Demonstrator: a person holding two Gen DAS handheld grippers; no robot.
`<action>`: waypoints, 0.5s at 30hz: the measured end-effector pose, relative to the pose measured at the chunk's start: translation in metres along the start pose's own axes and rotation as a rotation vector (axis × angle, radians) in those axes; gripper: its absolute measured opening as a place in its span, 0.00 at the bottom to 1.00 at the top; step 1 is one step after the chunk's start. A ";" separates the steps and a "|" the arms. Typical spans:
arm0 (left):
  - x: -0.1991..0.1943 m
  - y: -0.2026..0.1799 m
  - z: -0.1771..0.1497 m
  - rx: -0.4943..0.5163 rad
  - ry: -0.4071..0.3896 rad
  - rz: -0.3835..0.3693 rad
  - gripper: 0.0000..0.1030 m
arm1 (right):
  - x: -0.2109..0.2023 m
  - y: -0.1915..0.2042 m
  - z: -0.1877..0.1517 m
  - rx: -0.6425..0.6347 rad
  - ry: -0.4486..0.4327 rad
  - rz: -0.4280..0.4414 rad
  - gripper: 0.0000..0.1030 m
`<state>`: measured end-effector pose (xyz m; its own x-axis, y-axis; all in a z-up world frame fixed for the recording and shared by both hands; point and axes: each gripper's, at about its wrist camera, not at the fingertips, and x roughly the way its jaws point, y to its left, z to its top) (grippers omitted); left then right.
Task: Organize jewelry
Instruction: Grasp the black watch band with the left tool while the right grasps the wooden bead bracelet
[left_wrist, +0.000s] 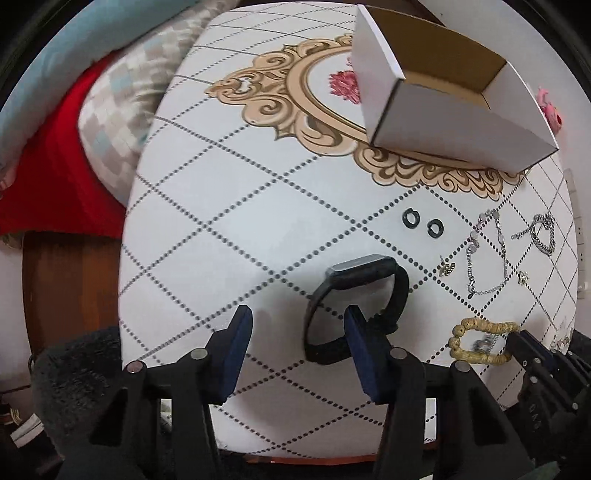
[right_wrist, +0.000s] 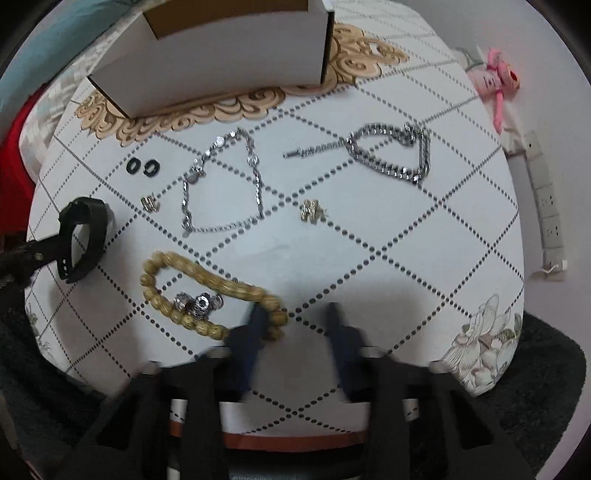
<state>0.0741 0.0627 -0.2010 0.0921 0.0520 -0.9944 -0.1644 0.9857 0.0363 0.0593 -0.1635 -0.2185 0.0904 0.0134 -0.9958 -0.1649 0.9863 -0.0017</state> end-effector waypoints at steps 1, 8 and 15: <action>0.002 -0.001 0.000 0.003 0.003 0.003 0.41 | 0.000 -0.002 -0.001 0.010 0.000 0.012 0.10; 0.012 -0.003 -0.005 -0.019 -0.004 -0.025 0.17 | 0.000 -0.002 -0.001 0.014 0.017 0.034 0.10; 0.016 -0.007 -0.008 0.012 -0.045 -0.028 0.02 | 0.001 -0.007 0.024 -0.011 0.022 0.013 0.10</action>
<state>0.0688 0.0556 -0.2176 0.1403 0.0315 -0.9896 -0.1494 0.9887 0.0103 0.0843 -0.1669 -0.2168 0.0661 0.0224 -0.9976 -0.1763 0.9843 0.0104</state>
